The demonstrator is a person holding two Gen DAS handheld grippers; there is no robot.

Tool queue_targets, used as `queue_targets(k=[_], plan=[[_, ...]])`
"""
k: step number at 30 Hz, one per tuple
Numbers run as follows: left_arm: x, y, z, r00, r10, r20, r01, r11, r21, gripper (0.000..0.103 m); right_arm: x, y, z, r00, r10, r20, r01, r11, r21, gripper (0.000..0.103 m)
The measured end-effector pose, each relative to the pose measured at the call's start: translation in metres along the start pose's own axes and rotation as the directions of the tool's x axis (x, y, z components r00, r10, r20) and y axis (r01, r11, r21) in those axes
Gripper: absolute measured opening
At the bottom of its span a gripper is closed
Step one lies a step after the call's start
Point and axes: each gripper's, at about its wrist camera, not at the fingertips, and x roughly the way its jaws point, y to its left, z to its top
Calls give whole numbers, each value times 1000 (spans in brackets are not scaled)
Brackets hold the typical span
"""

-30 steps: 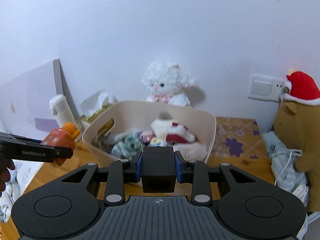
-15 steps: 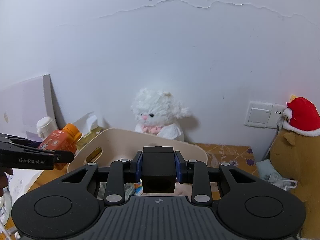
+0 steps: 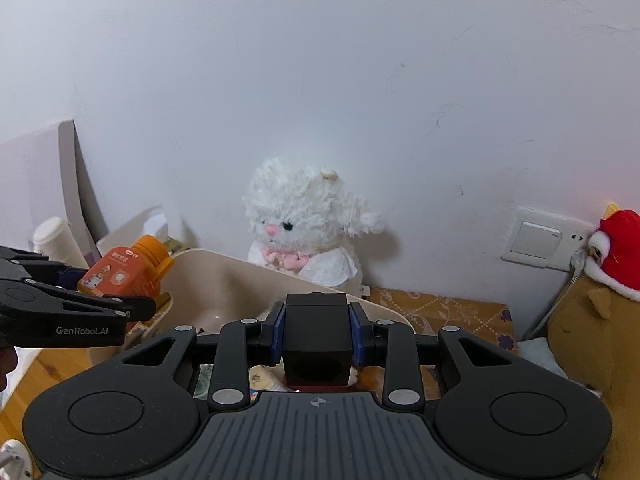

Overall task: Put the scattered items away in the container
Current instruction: 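Lift the orange bottle and black box and carry both over the basket, then open both grippers to drop the bottle and black box into the basket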

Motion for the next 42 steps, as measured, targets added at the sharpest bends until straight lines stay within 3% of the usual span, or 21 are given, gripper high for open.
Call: queue_targets(k=[21,23,26,29,30,32,42], plan=[[74,-15,-10,981,-4,-194,11,999,35,54,73,-10,-21,980,-20,-197,35,997,72,31],[76,-16,-10,979,-5,-204,13,999,38,54,75,-10,-22,976,-14,-219,31,997,73,41],[79,-16,-11,975,-11,-223,19,999,34,54,73,-9,-22,973,-12,-230,29,997,69,46],[80,-15,-11,974,-19,-224,27,999,31,56,70,-10,-21,975,-16,-224,32,997,71,67],[80,-15,-11,973,-20,-229,27,999,29,62,68,-11,-21,976,-17,-217,33,997,72,74],[80,-15,-11,973,-3,-233,11,999,31,71,65,-11,-20,977,-19,-211,35,997,72,76],[64,-11,-6,979,22,-202,-23,1000,-2,79,50,-7,-17,976,-32,-216,54,994,99,97]])
